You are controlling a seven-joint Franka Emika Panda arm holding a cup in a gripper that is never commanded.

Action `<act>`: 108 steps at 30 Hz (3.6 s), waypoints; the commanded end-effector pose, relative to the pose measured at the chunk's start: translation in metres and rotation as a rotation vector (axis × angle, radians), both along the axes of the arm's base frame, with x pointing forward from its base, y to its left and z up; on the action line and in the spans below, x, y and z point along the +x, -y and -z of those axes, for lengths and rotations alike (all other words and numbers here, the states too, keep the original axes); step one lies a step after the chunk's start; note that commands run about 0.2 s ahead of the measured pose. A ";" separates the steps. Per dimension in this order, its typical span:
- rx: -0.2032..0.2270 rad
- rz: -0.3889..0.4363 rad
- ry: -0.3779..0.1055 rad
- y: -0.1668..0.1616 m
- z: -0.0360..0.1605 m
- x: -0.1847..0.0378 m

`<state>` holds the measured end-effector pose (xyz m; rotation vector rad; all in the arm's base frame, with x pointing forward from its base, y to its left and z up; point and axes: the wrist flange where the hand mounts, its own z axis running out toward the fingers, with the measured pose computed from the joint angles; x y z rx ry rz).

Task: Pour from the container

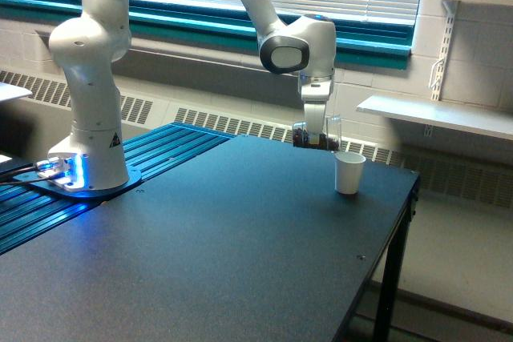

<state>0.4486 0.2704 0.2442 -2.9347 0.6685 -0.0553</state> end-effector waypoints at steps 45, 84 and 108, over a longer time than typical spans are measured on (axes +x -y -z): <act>-0.037 -0.003 -0.059 0.010 0.006 0.028; -0.090 -0.042 -0.082 0.014 0.004 0.043; -0.112 -0.082 -0.101 0.002 0.010 0.040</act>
